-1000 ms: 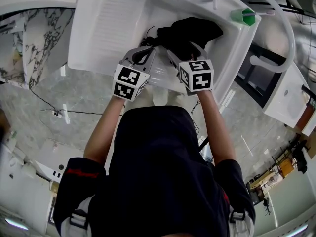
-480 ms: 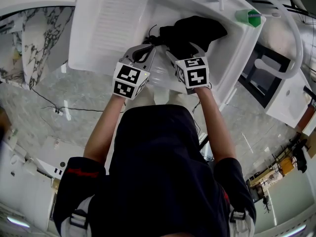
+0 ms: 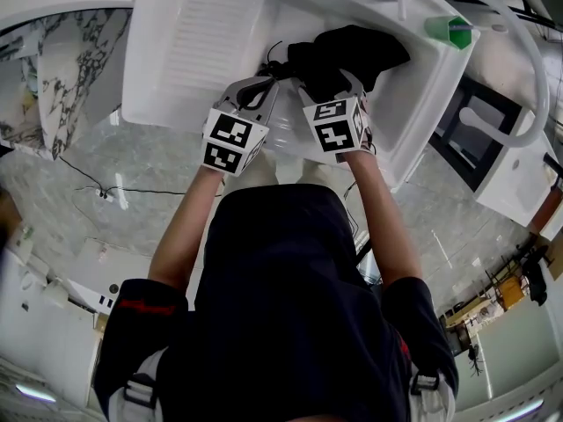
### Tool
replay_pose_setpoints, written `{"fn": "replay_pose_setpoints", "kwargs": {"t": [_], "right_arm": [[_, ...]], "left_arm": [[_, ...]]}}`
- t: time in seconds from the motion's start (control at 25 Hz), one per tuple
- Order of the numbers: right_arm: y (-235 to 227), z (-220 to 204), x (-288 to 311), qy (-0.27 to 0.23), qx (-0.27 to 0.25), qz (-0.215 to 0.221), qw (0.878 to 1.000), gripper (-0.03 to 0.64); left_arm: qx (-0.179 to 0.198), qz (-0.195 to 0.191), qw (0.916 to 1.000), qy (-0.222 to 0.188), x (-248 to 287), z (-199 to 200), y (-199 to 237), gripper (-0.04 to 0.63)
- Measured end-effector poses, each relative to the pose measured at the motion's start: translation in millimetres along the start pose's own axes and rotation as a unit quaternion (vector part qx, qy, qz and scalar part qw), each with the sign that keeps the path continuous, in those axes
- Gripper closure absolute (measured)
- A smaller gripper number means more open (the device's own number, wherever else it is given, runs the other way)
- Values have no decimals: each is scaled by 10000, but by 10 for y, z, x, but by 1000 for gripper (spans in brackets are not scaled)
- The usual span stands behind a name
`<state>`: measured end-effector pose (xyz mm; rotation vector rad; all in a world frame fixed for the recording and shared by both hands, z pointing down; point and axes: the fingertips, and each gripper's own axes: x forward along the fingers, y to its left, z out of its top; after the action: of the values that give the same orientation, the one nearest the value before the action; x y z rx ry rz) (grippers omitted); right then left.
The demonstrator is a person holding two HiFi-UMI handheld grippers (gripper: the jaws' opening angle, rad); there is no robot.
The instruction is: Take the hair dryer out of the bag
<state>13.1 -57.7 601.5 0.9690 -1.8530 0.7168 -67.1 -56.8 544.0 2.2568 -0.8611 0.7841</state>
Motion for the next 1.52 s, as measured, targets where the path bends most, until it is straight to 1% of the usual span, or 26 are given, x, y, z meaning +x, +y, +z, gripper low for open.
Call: {"fn": "replay_pose_setpoints", "kwargs": {"t": [0.16, 0.36, 0.56, 0.96, 1.32, 1.52], "right_arm": [[-80, -39, 45, 111, -114, -175, 9997, 281], [-191, -86, 74, 221, -108, -339, 9991, 281], [-300, -116, 88, 265, -101, -552, 9981, 281], [-436, -207, 207, 473, -7, -606, 9970, 281], [-594, -253, 287, 554, 3, -920, 9942, 281], [-625, -285, 335, 609, 108, -913, 9939, 281]], "left_arm": [[19, -1, 10000, 37, 4, -19, 11, 583], [133, 4, 9998, 146, 7, -35, 34, 583], [86, -21, 9999, 120, 39, -19, 56, 583], [126, -121, 9997, 197, 124, -19, 16, 583], [78, -139, 9997, 198, 156, -34, 24, 583], [76, -162, 9996, 231, 177, -66, 13, 583]]}}
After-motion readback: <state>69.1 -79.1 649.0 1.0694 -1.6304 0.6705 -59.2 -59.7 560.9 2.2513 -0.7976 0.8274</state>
